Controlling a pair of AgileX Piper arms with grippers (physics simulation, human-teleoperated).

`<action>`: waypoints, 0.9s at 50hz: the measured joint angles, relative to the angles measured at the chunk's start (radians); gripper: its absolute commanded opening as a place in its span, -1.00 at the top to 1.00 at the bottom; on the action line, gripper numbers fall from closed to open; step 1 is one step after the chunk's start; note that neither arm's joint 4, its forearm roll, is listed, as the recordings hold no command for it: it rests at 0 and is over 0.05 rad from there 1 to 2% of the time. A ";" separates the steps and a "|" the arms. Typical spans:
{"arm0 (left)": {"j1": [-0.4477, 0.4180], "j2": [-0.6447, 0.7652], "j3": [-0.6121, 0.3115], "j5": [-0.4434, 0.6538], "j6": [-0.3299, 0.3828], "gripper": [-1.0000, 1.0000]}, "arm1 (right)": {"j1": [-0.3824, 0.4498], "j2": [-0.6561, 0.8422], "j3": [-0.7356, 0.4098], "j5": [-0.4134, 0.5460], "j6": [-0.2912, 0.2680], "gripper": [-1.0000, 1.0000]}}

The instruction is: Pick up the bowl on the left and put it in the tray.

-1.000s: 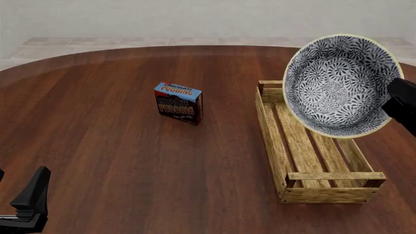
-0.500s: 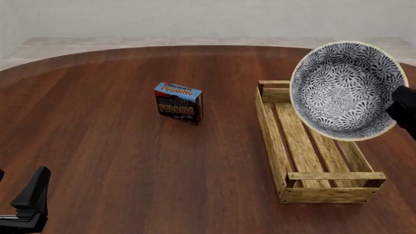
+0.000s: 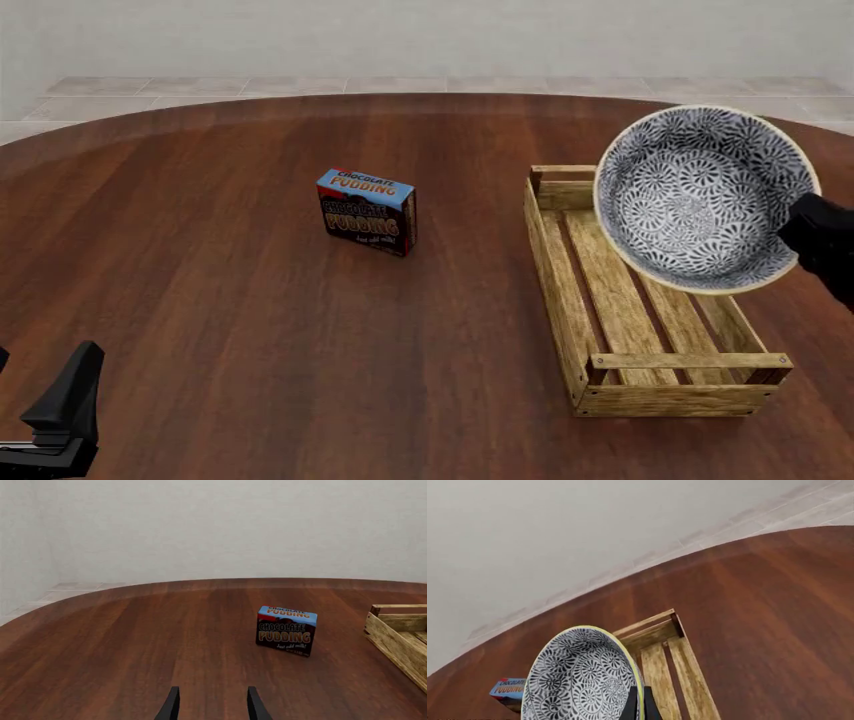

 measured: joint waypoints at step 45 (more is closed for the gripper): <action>0.000 0.000 0.000 0.000 0.000 -1.00 | -0.021 0.080 0.069 -0.064 0.002 1.00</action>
